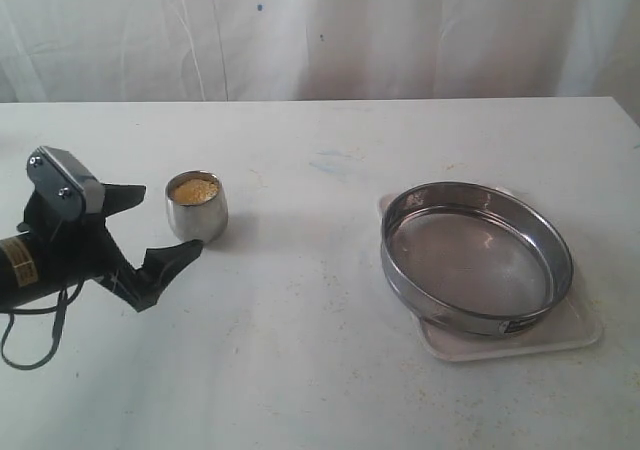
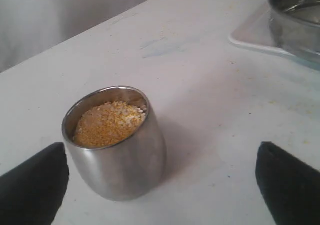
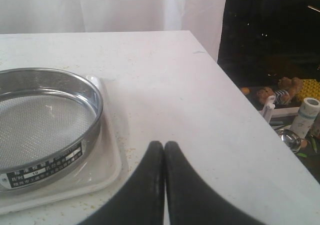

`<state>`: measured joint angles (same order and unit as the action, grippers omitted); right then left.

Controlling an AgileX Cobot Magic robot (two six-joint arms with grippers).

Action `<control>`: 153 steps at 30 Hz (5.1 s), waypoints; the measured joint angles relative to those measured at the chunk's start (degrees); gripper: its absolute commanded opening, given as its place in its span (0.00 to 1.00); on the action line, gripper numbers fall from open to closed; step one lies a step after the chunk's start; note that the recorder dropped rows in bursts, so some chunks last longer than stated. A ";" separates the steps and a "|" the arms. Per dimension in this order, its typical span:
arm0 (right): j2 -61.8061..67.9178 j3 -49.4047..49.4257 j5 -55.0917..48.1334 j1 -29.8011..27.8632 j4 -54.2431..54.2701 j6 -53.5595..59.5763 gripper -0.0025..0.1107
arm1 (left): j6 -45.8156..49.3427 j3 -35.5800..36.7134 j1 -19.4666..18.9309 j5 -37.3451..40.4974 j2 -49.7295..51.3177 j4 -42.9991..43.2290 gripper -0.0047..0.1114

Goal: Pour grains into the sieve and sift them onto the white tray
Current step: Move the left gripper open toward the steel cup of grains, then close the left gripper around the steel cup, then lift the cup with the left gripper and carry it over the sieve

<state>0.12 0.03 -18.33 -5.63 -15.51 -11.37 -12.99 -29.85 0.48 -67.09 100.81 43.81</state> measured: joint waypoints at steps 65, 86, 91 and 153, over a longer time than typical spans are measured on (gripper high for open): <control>0.00 0.00 0.00 0.00 0.00 0.00 0.02 | -3.73 -26.74 0.02 -1.86 26.60 5.08 0.04; 0.00 0.00 0.00 0.00 0.00 0.00 0.02 | -9.50 -31.35 6.14 -1.14 22.99 14.91 0.04; 0.00 0.00 0.00 0.00 0.00 0.00 0.02 | -12.09 -31.87 9.54 -0.86 21.85 15.14 0.04; 0.00 0.00 0.00 0.00 0.00 0.00 0.02 | -13.16 -55.90 42.24 64.97 16.56 3.07 0.04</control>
<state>0.12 0.03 -18.33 -5.63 -15.51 -11.37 -26.15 -85.74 42.72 -2.12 117.36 46.88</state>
